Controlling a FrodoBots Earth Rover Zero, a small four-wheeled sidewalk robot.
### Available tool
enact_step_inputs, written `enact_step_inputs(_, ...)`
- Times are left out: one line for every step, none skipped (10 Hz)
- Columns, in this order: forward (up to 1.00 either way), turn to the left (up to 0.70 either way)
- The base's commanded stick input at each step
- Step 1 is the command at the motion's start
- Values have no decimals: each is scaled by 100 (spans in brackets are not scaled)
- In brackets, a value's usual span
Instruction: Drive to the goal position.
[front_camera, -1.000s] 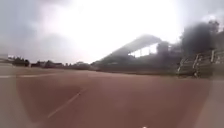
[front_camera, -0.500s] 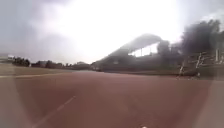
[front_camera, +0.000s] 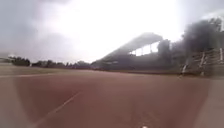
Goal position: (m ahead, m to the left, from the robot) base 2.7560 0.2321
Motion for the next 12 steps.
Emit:
enact_step_inputs(70,0)
enact_step_inputs(70,0)
enact_step_inputs(70,0)
enact_step_inputs(70,0)
enact_step_inputs(70,0)
enact_step_inputs(70,0)
enact_step_inputs(70,0)
enact_step_inputs(70,0)
enact_step_inputs(70,0)
enact_step_inputs(70,0)
enact_step_inputs(70,0)
enact_step_inputs(70,0)
